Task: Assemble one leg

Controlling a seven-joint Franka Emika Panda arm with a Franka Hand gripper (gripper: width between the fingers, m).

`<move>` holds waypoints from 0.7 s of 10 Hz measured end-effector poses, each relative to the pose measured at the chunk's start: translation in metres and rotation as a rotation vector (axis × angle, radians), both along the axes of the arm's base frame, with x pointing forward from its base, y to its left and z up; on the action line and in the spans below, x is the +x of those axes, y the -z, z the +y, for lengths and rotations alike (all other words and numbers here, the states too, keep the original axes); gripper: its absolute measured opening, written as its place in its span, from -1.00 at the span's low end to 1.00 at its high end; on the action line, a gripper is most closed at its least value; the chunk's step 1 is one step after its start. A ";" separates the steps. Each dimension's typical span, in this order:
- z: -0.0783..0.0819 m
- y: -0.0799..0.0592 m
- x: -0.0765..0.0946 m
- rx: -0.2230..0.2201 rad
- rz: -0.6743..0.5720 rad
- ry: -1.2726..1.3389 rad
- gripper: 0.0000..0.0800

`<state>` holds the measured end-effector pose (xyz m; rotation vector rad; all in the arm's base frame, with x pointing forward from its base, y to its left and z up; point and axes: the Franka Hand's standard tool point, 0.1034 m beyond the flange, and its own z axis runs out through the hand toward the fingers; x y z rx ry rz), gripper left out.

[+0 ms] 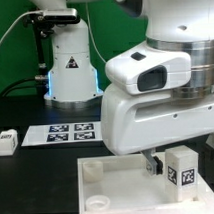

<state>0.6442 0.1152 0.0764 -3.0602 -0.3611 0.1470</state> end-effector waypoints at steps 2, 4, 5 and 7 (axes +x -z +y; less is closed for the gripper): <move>0.000 0.000 0.000 0.000 0.000 0.000 0.62; 0.000 0.000 0.000 0.000 0.000 0.001 -0.06; 0.000 0.000 0.000 -0.001 0.001 0.022 -0.06; 0.000 0.000 0.000 -0.003 0.001 0.042 -0.27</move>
Offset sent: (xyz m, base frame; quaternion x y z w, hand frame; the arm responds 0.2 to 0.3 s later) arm 0.0000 0.0000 0.0000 0.0000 0.0000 0.0000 1.0000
